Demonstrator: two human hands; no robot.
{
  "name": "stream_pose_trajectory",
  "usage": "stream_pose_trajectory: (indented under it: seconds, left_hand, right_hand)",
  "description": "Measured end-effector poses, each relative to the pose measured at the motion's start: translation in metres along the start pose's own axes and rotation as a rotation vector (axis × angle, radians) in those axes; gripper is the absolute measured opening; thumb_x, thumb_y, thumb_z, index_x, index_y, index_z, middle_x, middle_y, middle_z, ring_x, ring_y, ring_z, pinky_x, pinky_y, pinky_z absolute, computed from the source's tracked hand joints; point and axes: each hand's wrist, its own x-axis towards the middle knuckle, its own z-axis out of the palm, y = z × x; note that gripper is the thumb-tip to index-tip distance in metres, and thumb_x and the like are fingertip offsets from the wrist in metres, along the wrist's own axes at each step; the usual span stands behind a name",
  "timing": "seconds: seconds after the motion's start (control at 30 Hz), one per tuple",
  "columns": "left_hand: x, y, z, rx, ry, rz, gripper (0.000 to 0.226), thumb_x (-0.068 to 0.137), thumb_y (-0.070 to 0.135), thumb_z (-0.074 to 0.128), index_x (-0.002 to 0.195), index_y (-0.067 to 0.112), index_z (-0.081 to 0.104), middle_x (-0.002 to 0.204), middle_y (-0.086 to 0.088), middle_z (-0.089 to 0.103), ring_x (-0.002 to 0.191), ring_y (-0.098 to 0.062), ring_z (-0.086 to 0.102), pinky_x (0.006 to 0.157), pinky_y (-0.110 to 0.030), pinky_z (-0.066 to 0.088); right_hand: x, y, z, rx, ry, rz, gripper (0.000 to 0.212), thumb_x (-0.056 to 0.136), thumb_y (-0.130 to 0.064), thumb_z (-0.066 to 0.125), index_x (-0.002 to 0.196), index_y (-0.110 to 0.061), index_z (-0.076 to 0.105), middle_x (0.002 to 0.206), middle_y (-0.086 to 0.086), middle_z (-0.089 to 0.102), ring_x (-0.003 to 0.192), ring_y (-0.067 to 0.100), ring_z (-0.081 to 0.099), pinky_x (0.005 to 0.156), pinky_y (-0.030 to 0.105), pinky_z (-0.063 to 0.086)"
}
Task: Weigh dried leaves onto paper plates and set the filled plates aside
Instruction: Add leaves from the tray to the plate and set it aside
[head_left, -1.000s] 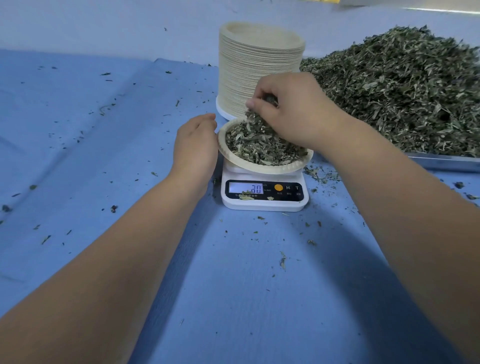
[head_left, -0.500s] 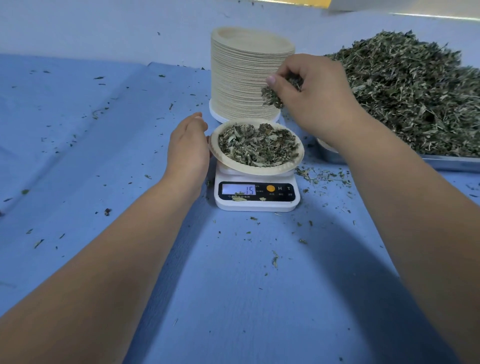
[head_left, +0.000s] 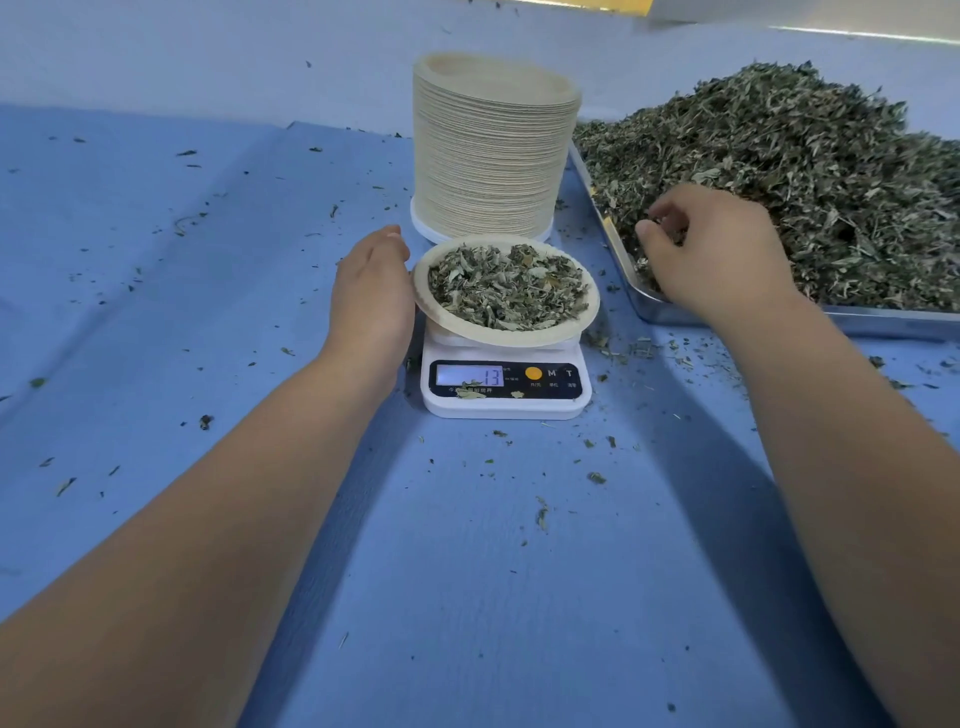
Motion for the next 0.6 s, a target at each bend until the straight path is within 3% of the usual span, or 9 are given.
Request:
stream_pose_trajectory:
  seconds: [0.1,0.23,0.33,0.43,0.5,0.6]
  left_hand:
    - [0.0,0.001,-0.001,-0.009,0.004,-0.003,0.02,0.1,0.037,0.039,0.11,0.043,0.055,0.149,0.011,0.053,0.136,-0.014,0.05,0.117,-0.043,0.039]
    - [0.002,-0.001,-0.001,0.008,0.014,0.007,0.038,0.102,0.035,0.038,0.136,0.034,0.057,0.149,0.01,0.053,0.137,-0.014,0.05,0.117,-0.042,0.039]
    - [0.003,-0.003,-0.001,0.017,0.013,0.008,0.043,0.102,0.036,0.039,0.141,0.032,0.055,0.148,0.009,0.053,0.136,-0.015,0.05,0.117,-0.043,0.039]
    - [0.003,-0.002,0.0,0.006,0.009,0.013,0.043,0.103,0.036,0.039,0.142,0.031,0.056,0.147,0.008,0.054,0.134,-0.014,0.052,0.116,-0.043,0.04]
    - [0.003,-0.002,0.0,-0.002,0.014,0.012,0.043,0.103,0.035,0.04,0.143,0.03,0.055,0.147,0.008,0.055,0.133,-0.014,0.052,0.116,-0.042,0.041]
    - [0.004,-0.002,-0.001,-0.007,0.018,0.015,0.045,0.103,0.036,0.04,0.145,0.029,0.055,0.149,0.007,0.054,0.135,-0.015,0.051,0.116,-0.042,0.041]
  right_hand:
    - [-0.001,-0.018,-0.003,0.127,0.005,-0.055,0.027,0.099,-0.041,0.056,0.111,-0.02,0.067,0.103,-0.003,0.069,0.09,0.021,0.062,0.08,0.036,0.052]
    - [-0.005,-0.056,-0.012,0.201,-0.127,-0.245,0.037,0.097,-0.052,0.055,0.122,-0.028,0.065,0.106,-0.012,0.064,0.087,0.003,0.057,0.084,0.027,0.046]
    - [-0.003,-0.08,-0.017,0.059,-0.352,-0.355,0.064,0.091,-0.075,0.043,0.141,-0.035,0.05,0.131,-0.002,0.059,0.115,0.017,0.057,0.096,0.037,0.046]
    - [0.002,-0.097,-0.016,-0.104,-0.516,-0.384,0.075,0.087,-0.081,0.04,0.148,-0.037,0.041,0.147,0.004,0.05,0.131,0.026,0.049,0.107,0.045,0.043]
    - [0.003,-0.105,-0.013,-0.133,-0.548,-0.397,0.067,0.091,-0.073,0.047,0.145,-0.034,0.046,0.142,0.002,0.054,0.127,0.025,0.052,0.104,0.04,0.044]
    - [0.002,-0.111,-0.006,-0.07,-0.537,-0.411,0.037,0.096,-0.051,0.059,0.127,-0.03,0.062,0.118,-0.004,0.065,0.107,0.018,0.056,0.089,0.031,0.046]
